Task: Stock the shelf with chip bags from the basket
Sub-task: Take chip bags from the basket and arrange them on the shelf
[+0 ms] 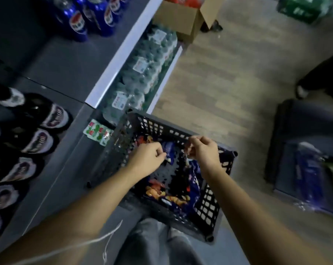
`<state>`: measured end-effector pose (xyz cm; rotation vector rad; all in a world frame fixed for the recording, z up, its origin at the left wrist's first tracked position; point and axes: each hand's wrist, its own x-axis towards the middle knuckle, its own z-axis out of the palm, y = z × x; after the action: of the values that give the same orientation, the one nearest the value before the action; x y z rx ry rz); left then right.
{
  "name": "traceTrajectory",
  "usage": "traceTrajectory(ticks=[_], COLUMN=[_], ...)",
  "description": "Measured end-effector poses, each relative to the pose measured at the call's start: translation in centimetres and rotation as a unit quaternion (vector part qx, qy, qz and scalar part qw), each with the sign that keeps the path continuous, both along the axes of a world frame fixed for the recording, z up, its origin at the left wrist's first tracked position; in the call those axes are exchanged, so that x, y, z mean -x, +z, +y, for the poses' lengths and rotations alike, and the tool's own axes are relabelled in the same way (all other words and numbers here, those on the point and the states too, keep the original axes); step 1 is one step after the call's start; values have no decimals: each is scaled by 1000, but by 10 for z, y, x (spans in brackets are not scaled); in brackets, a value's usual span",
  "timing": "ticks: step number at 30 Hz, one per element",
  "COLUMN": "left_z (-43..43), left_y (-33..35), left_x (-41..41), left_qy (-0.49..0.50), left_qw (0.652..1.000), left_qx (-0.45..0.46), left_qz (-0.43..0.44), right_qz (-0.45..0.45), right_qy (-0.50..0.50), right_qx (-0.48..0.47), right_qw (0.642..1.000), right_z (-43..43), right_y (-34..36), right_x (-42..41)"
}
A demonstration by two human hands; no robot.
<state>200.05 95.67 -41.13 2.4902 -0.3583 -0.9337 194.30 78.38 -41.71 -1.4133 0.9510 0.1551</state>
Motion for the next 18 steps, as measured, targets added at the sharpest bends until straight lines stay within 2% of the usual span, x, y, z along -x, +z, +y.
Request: traceTrajectory(ticks=[7, 13, 18], left_z=[1, 12, 26], left_y=[-133, -217, -253], left_x=[16, 25, 30], left_qy=[90, 120, 160], left_qw=[980, 965, 956], left_qx=[-25, -41, -21], left_qz=[173, 228, 246], right_qz=[103, 158, 157], right_qy=[-73, -35, 27], right_qx=[-67, -67, -51], right_qw=[990, 985, 986], right_z=[-2, 17, 37], right_y=[-113, -201, -255], right_x=[33, 19, -6])
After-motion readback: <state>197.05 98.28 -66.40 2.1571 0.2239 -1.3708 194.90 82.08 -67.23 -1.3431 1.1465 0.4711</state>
